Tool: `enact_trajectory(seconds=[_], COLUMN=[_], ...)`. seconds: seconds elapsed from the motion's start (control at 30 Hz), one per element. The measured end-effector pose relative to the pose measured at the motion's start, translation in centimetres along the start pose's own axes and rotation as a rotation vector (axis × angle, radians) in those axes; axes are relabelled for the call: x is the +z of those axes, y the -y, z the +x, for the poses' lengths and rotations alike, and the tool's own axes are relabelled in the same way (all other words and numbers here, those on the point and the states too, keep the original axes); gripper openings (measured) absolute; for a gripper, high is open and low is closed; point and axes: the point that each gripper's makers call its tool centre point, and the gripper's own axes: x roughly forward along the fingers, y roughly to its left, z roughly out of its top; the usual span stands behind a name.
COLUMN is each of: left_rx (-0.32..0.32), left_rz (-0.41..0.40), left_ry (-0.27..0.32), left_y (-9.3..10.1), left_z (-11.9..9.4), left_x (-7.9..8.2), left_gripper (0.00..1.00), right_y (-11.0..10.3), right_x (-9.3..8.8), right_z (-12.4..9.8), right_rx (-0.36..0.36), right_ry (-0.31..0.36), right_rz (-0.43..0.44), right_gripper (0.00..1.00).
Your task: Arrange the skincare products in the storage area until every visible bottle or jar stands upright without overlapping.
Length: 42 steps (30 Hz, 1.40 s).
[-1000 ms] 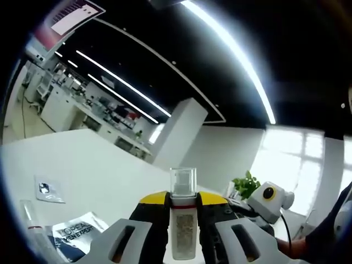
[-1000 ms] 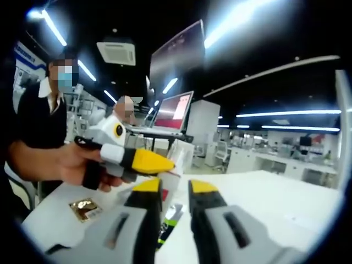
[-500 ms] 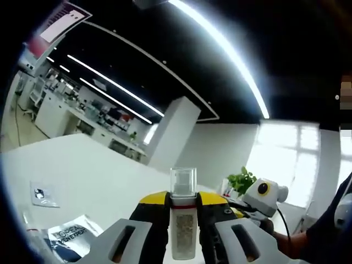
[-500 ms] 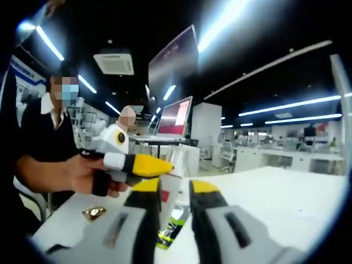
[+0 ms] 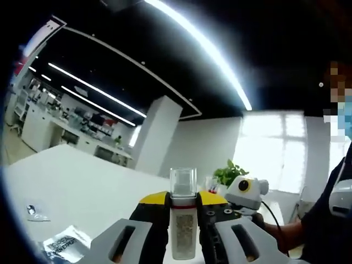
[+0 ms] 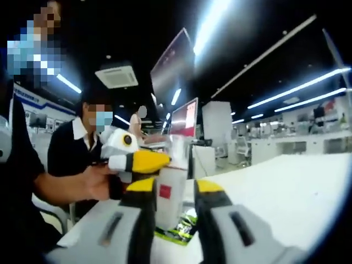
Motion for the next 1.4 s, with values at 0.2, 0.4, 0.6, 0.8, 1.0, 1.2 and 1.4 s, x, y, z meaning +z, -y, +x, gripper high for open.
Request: enact_trajectory(seconds=[0.2, 0.4, 0.6, 0.8, 1.0, 1.2, 1.4], left_rx=[-0.024, -0.075, -0.110, -0.130, -0.152, -0.167, -0.178], left_rz=[0.019, 0.056, 0.090, 0.117, 0.131, 0.145, 0.149], left_ry=[-0.012, -0.036, -0.053, -0.069, -0.074, -0.079, -0.081], left_y=[0.7, 2.3, 3.6, 4.4, 5.1, 5.9, 6.5], left_z=[0.1, 0.4, 0.6, 0.7, 0.9, 1.2, 1.6], left_x=[0.0, -0.4, -0.5, -0.7, -0.8, -1.2, -1.3], left_gripper=[0.17, 0.17, 0.17, 0.17, 0.17, 0.17, 0.18], right_y=[-0.2, -1.4, -1.8, -2.1, -2.5, -2.9, -2.8], right_x=[0.2, 0.1, 0.1, 0.2, 0.4, 0.6, 0.8], right_z=[-0.6, -1.0, -1.3, -1.7, -2.2, -2.9, -3.7], right_rx=[0.013, 0.069, 0.087, 0.095, 0.110, 0.116, 0.105], right_ry=[0.008, -0.006, -0.015, -0.011, -0.011, -0.013, -0.009], right_rz=[0.019, 0.023, 0.019, 0.016, 0.014, 0.003, -0.006], right_gripper=[0.29, 0.29, 0.28, 0.27, 0.25, 0.23, 0.22])
